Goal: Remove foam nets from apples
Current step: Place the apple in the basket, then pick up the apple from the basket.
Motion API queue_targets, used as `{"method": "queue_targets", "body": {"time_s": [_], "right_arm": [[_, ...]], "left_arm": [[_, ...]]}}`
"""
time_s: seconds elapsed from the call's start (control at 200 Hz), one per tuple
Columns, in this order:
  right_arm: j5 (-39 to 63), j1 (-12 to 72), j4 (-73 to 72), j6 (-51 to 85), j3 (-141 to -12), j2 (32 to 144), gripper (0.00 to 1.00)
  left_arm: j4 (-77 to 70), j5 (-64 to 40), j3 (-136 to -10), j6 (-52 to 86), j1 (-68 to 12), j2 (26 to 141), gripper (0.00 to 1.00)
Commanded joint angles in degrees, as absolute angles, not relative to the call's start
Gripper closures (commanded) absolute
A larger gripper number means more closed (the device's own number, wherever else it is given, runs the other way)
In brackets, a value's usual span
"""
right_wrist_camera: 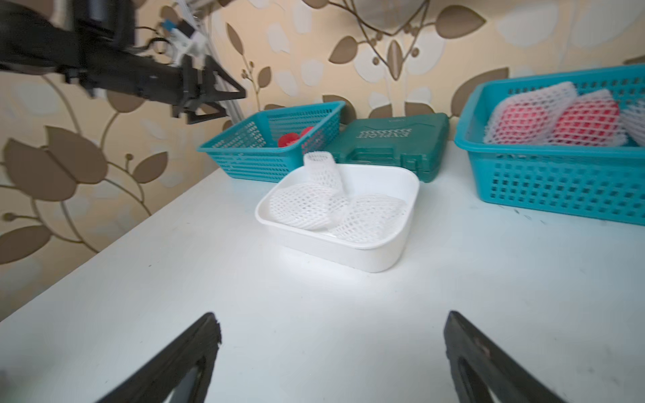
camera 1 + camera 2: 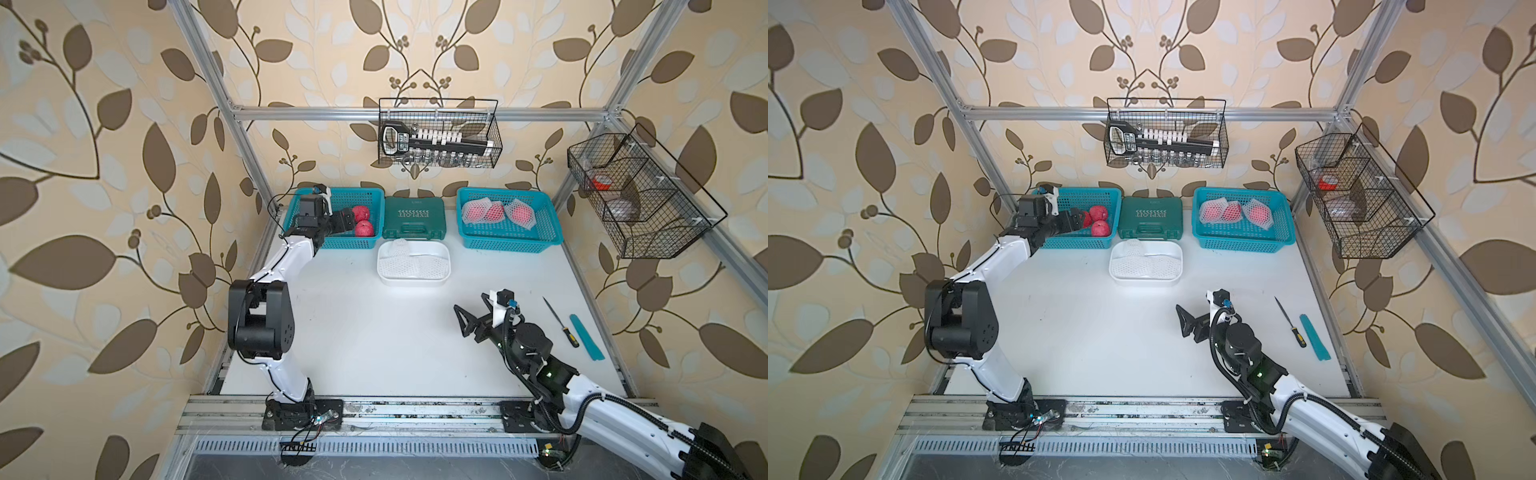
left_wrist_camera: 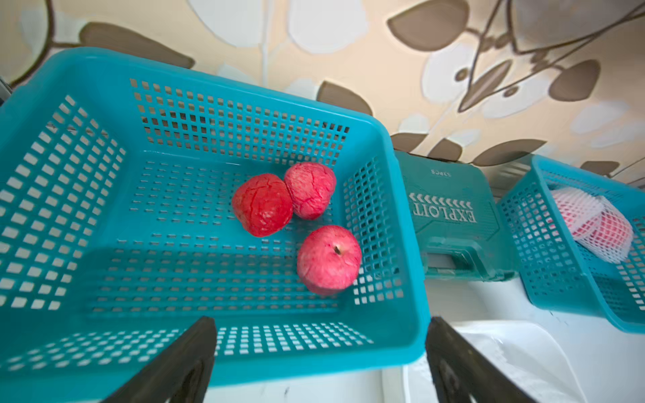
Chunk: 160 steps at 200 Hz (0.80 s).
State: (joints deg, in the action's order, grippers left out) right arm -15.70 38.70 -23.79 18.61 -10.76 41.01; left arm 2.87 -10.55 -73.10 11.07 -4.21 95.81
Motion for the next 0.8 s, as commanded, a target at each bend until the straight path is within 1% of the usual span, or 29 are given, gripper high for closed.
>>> {"method": "queue_targets", "body": {"time_s": [0.0, 0.1, 0.185, 0.235, 0.295, 0.375, 0.445, 0.52, 0.685, 0.795], "right_arm": [[-19.7, 32.8, -18.5, 24.5, -18.6, 45.0, 0.00], [-11.9, 22.0, -17.7, 27.7, -25.2, 51.6, 0.00], [-3.1, 11.6, -16.0, 32.4, -31.8, 57.8, 0.01], [0.9, 7.7, -14.5, 33.5, -36.3, 61.6, 0.01], [1.9, 6.0, -11.4, 32.3, -42.3, 66.4, 0.02], [1.8, 5.6, -7.5, 28.9, -50.2, 72.6, 0.02], [2.2, 4.6, -4.6, 27.1, -56.0, 77.8, 0.02], [5.1, 2.2, -2.8, 26.5, -61.7, 83.2, 0.02], [13.3, -2.2, -0.2, 25.7, -73.0, 95.1, 0.02], [11.9, -2.5, 4.7, 21.6, -80.8, 102.2, 0.03]], "left_arm": [[-2.0, -7.8, -65.2, 12.5, -11.8, 86.7, 0.02], [-4.6, -5.2, -57.3, 14.6, -18.1, 78.9, 0.02], [-7.7, -3.2, -52.0, 16.3, -23.0, 74.4, 0.05], [-7.9, -1.9, -50.5, 15.2, -26.6, 73.1, 0.06], [-5.3, -0.7, -50.4, 14.9, -30.3, 72.3, 0.09], [-3.6, -0.1, -49.4, 14.9, -34.8, 71.7, 0.10], [-4.2, -0.4, -47.7, 15.0, -38.2, 71.0, 0.10], [-3.9, -0.7, -46.7, 13.8, -41.4, 70.7, 0.07], [-2.1, -2.3, -45.5, 10.8, -44.1, 69.3, 0.06], [-1.4, -3.3, -44.4, 10.3, -44.5, 68.7, 0.06]]}}
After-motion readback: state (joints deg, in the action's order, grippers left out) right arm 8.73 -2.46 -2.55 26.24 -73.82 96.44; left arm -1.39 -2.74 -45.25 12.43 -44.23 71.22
